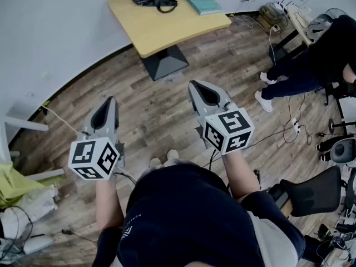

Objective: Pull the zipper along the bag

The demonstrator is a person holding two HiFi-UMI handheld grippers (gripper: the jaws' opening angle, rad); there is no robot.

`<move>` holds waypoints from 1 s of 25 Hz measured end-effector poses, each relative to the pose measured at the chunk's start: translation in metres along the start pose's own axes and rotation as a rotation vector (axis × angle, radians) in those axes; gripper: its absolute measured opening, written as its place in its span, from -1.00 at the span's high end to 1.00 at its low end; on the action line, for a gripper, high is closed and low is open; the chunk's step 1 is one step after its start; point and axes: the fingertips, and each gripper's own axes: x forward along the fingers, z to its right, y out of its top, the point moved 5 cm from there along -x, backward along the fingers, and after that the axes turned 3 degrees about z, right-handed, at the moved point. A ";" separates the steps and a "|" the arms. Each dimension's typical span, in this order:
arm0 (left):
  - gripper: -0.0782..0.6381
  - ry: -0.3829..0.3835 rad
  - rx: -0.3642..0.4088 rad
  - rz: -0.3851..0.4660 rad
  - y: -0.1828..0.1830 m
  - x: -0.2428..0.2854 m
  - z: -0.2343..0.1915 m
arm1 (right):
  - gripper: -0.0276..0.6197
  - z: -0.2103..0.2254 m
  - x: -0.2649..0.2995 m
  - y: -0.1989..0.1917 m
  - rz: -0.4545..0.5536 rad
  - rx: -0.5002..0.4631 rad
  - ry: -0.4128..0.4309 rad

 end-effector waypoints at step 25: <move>0.74 0.013 -0.021 0.016 -0.010 0.040 0.029 | 0.91 0.037 0.006 0.002 0.018 0.029 0.098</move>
